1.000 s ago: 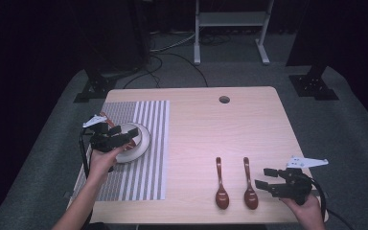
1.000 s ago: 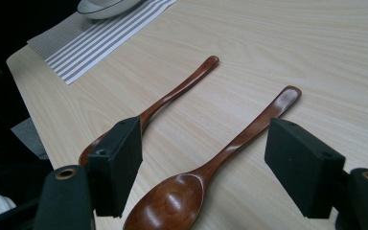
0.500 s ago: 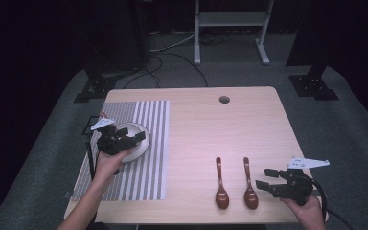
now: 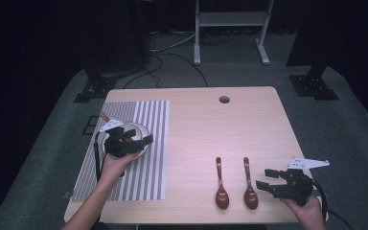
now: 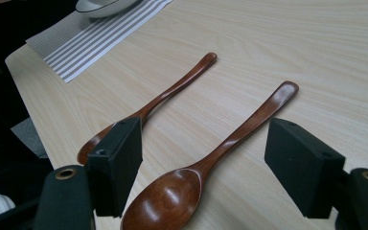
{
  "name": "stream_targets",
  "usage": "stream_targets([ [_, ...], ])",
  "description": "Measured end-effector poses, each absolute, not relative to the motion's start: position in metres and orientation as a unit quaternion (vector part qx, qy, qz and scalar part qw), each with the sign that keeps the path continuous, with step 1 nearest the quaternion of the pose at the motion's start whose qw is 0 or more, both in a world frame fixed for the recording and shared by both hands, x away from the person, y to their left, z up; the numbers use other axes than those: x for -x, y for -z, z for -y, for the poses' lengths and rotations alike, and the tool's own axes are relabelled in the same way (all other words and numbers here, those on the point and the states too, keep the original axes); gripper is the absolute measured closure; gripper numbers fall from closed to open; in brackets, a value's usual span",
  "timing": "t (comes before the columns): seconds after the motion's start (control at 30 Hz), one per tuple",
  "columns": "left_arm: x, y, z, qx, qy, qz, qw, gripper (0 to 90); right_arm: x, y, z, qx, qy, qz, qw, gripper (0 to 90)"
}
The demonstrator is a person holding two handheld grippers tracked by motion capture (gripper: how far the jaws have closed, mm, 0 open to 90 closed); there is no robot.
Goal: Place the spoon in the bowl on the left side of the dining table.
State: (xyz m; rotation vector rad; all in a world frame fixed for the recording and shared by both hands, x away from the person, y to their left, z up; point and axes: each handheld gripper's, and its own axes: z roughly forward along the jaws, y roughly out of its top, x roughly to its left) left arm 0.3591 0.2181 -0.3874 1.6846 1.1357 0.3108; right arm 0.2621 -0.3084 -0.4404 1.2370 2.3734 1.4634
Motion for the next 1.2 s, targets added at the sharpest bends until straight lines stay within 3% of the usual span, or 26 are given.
stream_targets([
  [1.2,-0.349,0.407,-0.181,-0.737,-0.098,-0.439,0.505,9.8,-0.261,0.442,0.309,-0.406,-0.477,-0.778,0.042,27.8],
])
